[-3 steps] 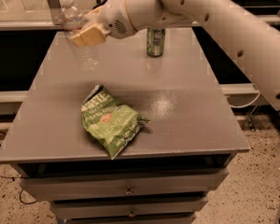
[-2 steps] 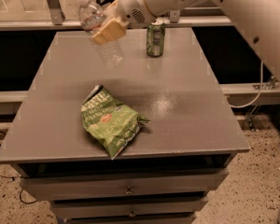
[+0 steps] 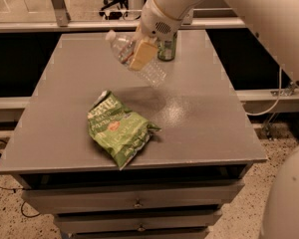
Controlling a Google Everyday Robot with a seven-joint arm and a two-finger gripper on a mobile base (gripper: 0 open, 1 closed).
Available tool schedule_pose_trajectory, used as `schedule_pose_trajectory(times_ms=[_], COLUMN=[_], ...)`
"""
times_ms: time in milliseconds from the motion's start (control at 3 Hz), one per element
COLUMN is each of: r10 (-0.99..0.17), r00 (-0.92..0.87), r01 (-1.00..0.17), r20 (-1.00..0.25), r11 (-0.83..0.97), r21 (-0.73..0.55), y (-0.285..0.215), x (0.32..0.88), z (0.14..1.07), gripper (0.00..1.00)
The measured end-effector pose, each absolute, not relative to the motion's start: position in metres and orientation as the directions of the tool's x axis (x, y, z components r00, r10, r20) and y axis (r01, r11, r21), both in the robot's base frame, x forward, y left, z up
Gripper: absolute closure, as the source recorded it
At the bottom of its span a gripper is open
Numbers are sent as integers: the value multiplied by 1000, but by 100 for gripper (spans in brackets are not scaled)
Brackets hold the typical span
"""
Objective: Knock water bottle over
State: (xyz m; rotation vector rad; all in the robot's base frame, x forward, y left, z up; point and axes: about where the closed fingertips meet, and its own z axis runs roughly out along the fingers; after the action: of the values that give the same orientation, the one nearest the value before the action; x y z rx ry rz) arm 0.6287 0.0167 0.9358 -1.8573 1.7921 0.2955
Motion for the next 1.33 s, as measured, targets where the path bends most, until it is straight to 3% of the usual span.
schedule_pose_trajectory(times_ms=[1333], r10=[-922], r00=[115], r01=[-986], r20=[-369], r11=[-62], r21=[-152], y=[26], x=[623], z=[882], gripper=[5])
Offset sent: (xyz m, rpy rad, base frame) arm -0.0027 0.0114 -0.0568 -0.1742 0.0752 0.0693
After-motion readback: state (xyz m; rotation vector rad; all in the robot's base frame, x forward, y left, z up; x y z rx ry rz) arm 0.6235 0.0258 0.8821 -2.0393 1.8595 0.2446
